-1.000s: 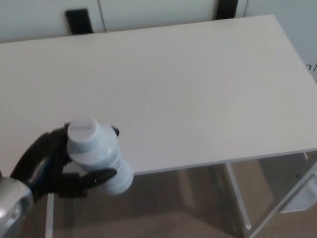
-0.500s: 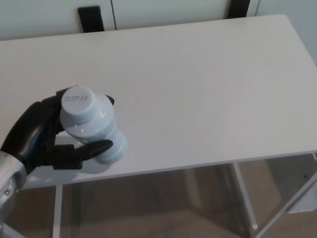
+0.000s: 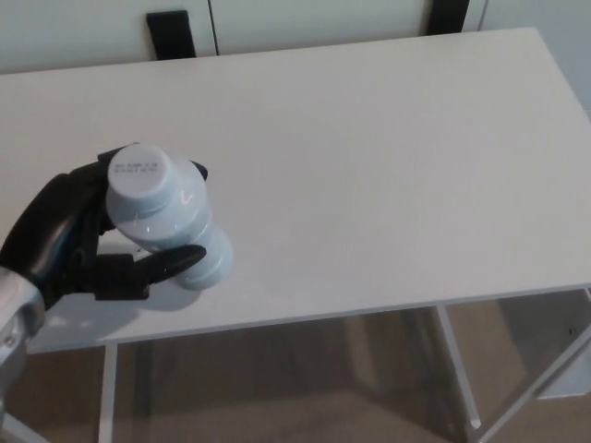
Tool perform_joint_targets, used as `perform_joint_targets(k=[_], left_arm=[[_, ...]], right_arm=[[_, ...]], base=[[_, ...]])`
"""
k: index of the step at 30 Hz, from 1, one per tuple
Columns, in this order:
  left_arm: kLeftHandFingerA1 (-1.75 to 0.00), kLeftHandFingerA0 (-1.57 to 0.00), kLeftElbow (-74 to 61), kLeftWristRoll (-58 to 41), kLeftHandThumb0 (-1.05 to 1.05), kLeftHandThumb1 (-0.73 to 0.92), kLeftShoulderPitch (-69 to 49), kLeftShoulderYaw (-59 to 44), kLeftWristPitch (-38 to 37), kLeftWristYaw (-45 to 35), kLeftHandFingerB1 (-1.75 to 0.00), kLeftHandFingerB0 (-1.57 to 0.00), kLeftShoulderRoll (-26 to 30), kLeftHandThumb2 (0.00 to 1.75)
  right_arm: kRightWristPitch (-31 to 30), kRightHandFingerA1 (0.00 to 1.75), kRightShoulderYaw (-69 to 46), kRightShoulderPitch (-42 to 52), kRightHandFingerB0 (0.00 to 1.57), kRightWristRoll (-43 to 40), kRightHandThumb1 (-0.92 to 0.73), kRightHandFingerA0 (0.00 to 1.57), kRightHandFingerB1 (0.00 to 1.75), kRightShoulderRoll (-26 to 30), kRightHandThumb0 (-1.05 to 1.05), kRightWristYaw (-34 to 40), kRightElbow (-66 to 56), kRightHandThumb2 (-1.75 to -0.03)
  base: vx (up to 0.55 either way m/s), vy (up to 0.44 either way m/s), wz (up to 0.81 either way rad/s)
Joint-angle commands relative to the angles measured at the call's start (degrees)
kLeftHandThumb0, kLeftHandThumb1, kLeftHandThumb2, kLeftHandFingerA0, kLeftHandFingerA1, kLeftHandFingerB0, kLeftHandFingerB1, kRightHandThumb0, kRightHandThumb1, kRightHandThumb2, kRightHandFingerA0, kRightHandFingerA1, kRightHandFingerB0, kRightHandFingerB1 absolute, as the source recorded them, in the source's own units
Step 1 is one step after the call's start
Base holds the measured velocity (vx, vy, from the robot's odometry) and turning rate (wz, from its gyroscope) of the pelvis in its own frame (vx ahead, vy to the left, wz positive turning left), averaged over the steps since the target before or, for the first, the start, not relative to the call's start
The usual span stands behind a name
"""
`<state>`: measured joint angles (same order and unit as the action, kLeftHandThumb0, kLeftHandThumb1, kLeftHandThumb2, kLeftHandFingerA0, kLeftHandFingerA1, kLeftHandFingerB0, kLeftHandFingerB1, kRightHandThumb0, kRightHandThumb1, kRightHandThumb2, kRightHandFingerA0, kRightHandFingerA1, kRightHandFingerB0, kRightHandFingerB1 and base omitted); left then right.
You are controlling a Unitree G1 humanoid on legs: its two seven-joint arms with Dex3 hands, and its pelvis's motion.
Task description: The robot picks up a bottle from a person using its left hand and walk towards the table in frontand put the bottle on the table.
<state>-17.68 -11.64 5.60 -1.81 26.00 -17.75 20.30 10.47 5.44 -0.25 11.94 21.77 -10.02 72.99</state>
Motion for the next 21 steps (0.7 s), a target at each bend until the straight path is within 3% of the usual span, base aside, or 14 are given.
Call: perform_joint_targets(k=[1,10,14,18,21], left_arm=[[-1.41,-0.99,5.6,3.4,-0.25,0.81,5.6,1.6,1.0,1.3,-0.93,-0.78,0.3,0.67],[-1.37,-1.03,22.4,7.6,-0.22,0.8,18.1,6.6,0.4,3.2,-1.0,-0.78,-3.4,0.63],[-1.36,-1.02,25.9,9.2,-0.24,0.78,18.6,8.4,-1.8,3.3,-0.81,-0.78,-4.1,0.65],[-1.34,-1.07,29.2,11.2,-0.25,0.78,19.2,9.8,-3.5,4.3,-0.82,-0.83,-4.9,0.63],[-1.35,-1.07,29.9,11.4,-0.23,0.8,18.7,10.3,-4.1,4.6,-0.93,-0.8,-5.6,0.65]], right_arm=[[-0.1,0.46,0.1,0.1,0.53,0.4,-0.71,0.65,0.41,1.1,-0.38,-0.6,0.1,-0.61],[-0.6,0.46,0.0,-0.5,0.52,0.1,-0.71,0.65,0.4,0.8,-0.39,-1.0,0.2,-0.61],[-0.6,0.47,0.3,-0.5,0.53,0.3,-0.7,0.66,0.41,1.0,-0.38,-1.3,0.0,-0.61],[-0.8,0.46,0.7,-0.9,0.52,0.7,-0.7,0.65,0.4,1.0,-0.39,-1.1,-0.1,-0.61],[-1.2,0.46,0.5,-1.0,0.51,0.3,-0.71,0.65,0.4,0.9,-0.39,-1.7,-0.1,-0.61]], base=[[0.0,0.0,0.0],[0.0,0.0,0.0],[0.0,0.0,0.0],[0.0,0.0,0.0],[0.0,0.0,0.0]])
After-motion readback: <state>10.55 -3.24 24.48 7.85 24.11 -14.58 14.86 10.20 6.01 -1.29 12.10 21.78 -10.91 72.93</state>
